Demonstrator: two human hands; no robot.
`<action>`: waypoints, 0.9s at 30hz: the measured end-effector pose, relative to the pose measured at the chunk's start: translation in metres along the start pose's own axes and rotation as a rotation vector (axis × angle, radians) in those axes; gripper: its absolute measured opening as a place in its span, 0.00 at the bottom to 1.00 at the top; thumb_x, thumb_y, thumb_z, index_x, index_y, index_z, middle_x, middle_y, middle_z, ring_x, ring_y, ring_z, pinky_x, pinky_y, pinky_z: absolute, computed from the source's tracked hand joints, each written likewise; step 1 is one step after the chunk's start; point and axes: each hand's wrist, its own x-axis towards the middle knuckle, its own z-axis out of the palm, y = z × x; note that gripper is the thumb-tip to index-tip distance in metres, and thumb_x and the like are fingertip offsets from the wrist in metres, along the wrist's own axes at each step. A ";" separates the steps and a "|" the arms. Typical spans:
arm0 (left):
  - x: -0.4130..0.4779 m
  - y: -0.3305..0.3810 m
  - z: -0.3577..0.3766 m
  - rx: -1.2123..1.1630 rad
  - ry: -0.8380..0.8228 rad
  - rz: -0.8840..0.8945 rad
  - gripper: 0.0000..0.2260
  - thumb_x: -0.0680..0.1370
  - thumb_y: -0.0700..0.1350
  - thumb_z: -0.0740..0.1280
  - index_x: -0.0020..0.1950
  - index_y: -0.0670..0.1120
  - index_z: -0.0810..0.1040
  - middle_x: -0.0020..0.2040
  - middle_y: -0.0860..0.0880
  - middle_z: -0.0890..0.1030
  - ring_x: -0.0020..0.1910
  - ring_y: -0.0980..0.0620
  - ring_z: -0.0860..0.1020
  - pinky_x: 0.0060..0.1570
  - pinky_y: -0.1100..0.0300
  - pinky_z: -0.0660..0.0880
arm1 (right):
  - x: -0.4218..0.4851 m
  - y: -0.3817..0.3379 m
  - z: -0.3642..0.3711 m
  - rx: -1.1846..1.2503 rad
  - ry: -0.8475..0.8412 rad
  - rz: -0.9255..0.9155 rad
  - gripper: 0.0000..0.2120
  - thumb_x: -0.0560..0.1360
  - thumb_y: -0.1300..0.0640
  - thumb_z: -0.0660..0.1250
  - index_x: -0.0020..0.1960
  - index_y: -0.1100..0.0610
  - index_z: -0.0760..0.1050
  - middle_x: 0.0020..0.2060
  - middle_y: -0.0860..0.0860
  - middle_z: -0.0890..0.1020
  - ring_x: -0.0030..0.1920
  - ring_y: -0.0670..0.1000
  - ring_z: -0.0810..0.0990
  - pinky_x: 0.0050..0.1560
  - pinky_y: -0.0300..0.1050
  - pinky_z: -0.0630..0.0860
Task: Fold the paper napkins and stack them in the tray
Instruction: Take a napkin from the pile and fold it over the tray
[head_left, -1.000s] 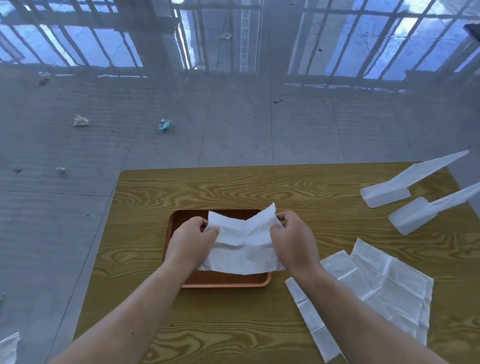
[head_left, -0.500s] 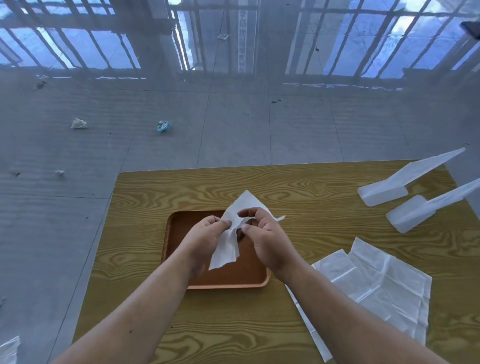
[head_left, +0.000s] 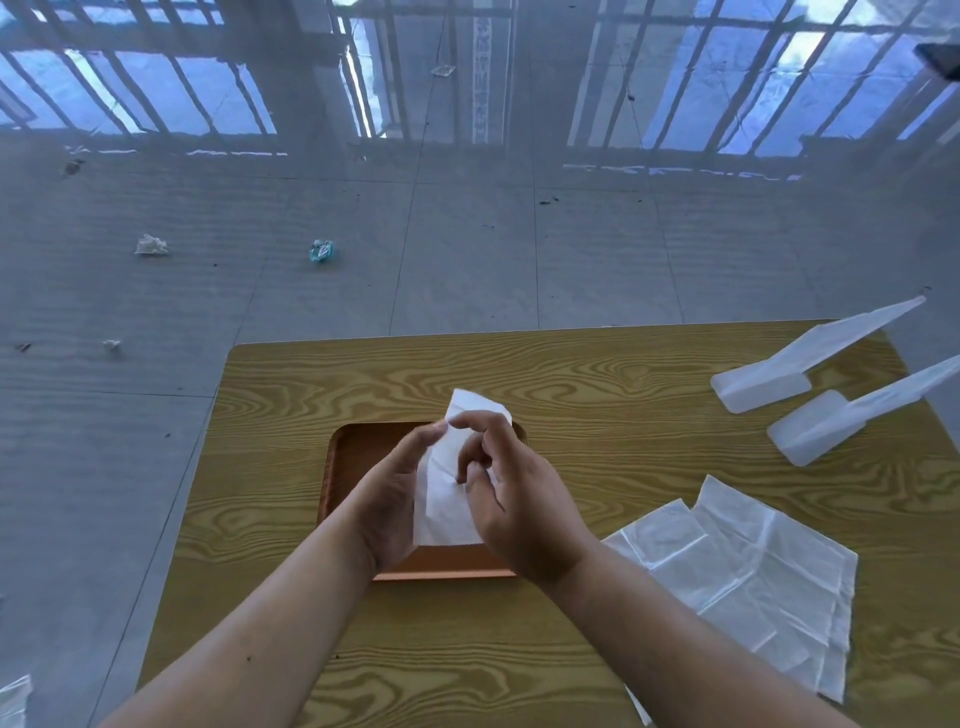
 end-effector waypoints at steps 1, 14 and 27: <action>0.001 -0.001 0.000 0.022 0.010 0.000 0.19 0.78 0.55 0.72 0.65 0.46 0.84 0.57 0.39 0.86 0.53 0.40 0.86 0.48 0.46 0.83 | 0.000 0.000 0.000 0.011 0.031 -0.009 0.21 0.79 0.66 0.61 0.67 0.47 0.68 0.42 0.43 0.78 0.44 0.48 0.80 0.45 0.47 0.80; 0.000 0.000 0.003 -0.092 -0.062 0.062 0.23 0.78 0.51 0.71 0.72 0.47 0.80 0.69 0.37 0.81 0.67 0.35 0.80 0.63 0.38 0.79 | 0.009 0.048 -0.027 0.842 -0.162 0.946 0.20 0.78 0.43 0.73 0.61 0.58 0.84 0.53 0.59 0.87 0.52 0.57 0.86 0.60 0.59 0.81; 0.001 0.004 0.006 0.175 0.074 0.148 0.19 0.76 0.47 0.76 0.65 0.45 0.83 0.57 0.43 0.87 0.54 0.46 0.85 0.49 0.54 0.83 | 0.023 0.035 -0.022 0.920 -0.186 0.784 0.15 0.76 0.64 0.73 0.63 0.60 0.82 0.57 0.62 0.86 0.54 0.60 0.86 0.52 0.56 0.84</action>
